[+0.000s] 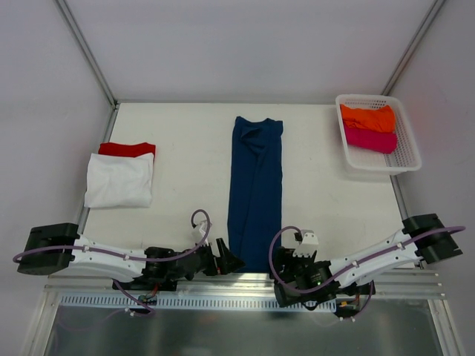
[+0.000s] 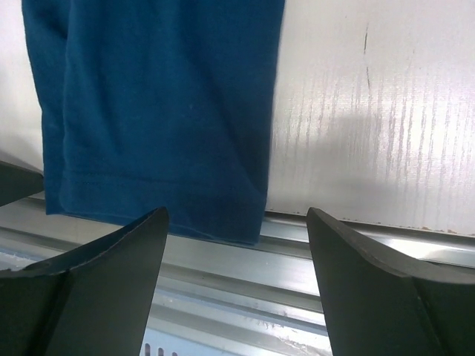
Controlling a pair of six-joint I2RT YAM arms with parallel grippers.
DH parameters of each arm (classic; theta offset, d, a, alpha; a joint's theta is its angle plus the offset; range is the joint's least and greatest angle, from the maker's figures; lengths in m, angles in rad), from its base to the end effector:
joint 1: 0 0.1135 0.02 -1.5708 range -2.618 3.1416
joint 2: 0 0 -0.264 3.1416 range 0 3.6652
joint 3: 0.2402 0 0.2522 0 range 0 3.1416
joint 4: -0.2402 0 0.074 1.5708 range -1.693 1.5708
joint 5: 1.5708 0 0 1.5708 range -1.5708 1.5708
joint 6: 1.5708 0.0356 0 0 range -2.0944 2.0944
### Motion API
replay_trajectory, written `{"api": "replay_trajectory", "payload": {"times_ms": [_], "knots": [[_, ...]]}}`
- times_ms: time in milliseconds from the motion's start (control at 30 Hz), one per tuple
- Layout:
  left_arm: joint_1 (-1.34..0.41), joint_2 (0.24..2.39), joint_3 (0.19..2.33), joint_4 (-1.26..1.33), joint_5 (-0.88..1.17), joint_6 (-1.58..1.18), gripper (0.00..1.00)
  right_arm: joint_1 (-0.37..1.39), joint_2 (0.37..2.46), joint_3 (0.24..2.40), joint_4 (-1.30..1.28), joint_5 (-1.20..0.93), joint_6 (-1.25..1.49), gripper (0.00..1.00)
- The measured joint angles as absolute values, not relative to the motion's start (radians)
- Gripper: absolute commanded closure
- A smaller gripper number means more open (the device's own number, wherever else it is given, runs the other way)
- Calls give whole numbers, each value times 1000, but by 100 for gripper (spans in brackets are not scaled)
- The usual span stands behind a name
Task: Fold and stack the t-shirts
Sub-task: Fold the tshirt
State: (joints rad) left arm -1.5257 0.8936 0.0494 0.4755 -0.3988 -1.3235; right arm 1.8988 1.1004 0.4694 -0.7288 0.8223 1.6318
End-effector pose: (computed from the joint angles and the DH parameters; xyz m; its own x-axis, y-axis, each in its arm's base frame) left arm 0.0211 -0.1610 0.1375 -0.8807 -0.3030 -0.3640 0.2056 0.4478 -0.8702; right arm -0.0249 0.1543 0.1567 -0.7116 -0.0174 -0.7024 -0.2721 0.9285 0.2527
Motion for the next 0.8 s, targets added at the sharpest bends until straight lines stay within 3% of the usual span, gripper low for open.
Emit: {"api": "replay_trajectory", "payload": {"times_ms": [367, 467, 500, 533, 567, 633, 667, 700, 767, 800], "knots": [[-1525, 1021, 50, 619, -394, -1324, 1, 1903, 1154, 459, -635, 843, 1638, 22], [-1525, 1055, 53, 646, -394, -1325, 7, 1903, 1168, 459, -618, 851, 1637, 31], [-1525, 1064, 56, 649, -394, -1325, 12, 1903, 1171, 459, -617, 852, 1637, 35], [-1525, 1074, 59, 648, -394, -1327, 24, 1903, 1174, 459, -617, 851, 1638, 39], [-1525, 1082, 63, 645, -394, -1330, 32, 1903, 1174, 459, -617, 850, 1639, 48], [-1525, 1104, 78, 617, -395, -1328, 50, 1903, 1175, 459, -618, 848, 1642, 56], [-1525, 1116, 85, 601, -395, -1332, 71, 1903, 1175, 459, -618, 848, 1644, 63], [-1524, 1126, 94, 582, -396, -1338, 82, 1903, 1175, 459, -620, 848, 1645, 66], [-1526, 1147, 109, 533, -375, -1334, 100, 1903, 1175, 460, -624, 847, 1647, 81], [-1527, 1159, 113, 515, -366, -1348, 100, 1903, 1175, 460, -627, 847, 1650, 87]]}}
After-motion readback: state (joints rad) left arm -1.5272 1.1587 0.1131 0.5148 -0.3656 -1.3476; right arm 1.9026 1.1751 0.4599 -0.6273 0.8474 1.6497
